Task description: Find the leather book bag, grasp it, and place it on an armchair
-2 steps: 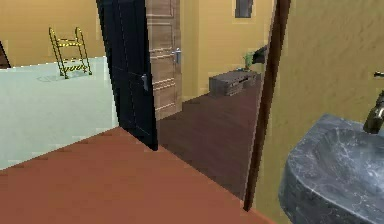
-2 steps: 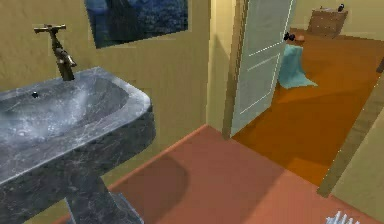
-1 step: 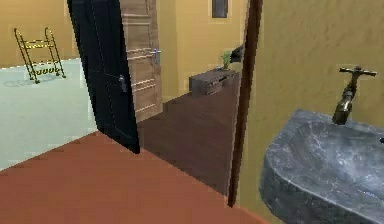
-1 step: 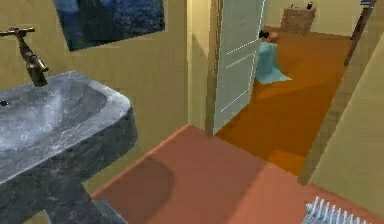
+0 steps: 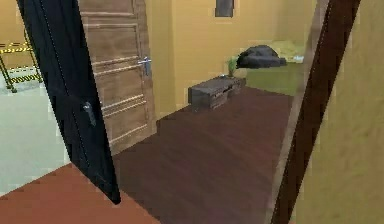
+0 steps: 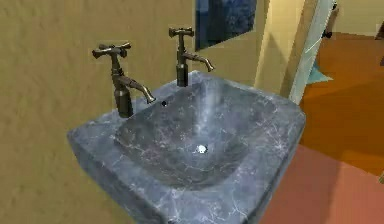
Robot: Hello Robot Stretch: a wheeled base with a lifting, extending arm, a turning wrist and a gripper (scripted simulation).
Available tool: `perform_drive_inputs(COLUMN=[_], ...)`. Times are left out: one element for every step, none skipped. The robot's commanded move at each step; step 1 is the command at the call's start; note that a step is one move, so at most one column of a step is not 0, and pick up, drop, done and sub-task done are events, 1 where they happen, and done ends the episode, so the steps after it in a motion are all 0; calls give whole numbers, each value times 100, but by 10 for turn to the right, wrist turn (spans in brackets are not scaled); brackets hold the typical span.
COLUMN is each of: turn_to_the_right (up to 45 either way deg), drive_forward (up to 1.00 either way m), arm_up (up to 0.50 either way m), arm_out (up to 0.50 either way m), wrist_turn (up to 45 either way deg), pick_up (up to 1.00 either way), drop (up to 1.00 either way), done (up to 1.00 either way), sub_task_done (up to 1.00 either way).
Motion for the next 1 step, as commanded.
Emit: perform_drive_inputs(turn_to_the_right=[-150], drive_forward=[0], arm_up=[0], arm_out=[0], wrist_turn=[0], pick_up=[0], drop=[0], done=[0], sub_task_done=[0])
